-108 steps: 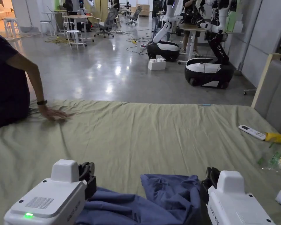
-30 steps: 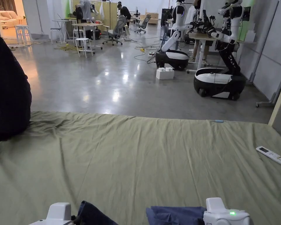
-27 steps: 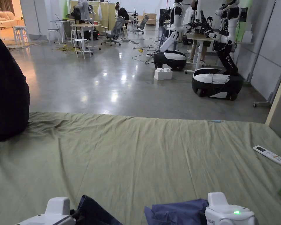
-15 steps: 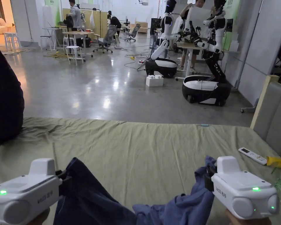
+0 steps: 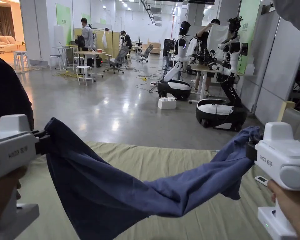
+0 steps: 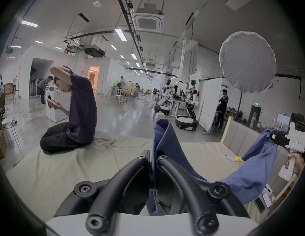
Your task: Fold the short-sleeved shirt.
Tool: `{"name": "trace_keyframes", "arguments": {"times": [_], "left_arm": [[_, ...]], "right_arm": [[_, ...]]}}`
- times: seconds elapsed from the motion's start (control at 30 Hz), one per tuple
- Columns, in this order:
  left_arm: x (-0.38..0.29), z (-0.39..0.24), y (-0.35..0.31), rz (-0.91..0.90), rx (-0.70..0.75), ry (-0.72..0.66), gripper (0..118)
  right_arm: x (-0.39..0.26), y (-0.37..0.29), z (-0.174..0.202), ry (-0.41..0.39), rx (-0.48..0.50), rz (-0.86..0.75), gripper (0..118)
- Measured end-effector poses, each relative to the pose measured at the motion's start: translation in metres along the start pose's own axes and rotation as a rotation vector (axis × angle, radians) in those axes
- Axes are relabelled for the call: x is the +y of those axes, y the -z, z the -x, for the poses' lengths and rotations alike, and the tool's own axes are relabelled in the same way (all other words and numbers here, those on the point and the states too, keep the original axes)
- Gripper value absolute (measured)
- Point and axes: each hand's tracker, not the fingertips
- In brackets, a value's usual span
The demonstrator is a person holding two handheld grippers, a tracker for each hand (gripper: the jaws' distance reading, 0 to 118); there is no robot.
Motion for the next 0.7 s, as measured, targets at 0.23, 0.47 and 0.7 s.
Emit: {"name": "trace_keyframes", "arguments": {"times": [0.23, 0.47, 0.7], "left_arm": [[0.032, 0.031, -0.005, -0.034, 0.051, -0.036, 6], [0.042, 0.039, 0.012, -0.037, 0.079, -0.033, 6], [0.056, 0.033, 0.037, -0.036, 0.086, -0.002, 6]], "right_arm": [[0.021, 0.003, -0.022, 0.004, -0.062, -0.012, 7], [0.029, 0.016, -0.018, -0.003, -0.096, 0.01, 7], [0.038, 0.05, -0.014, -0.012, -0.089, 0.037, 7]]}}
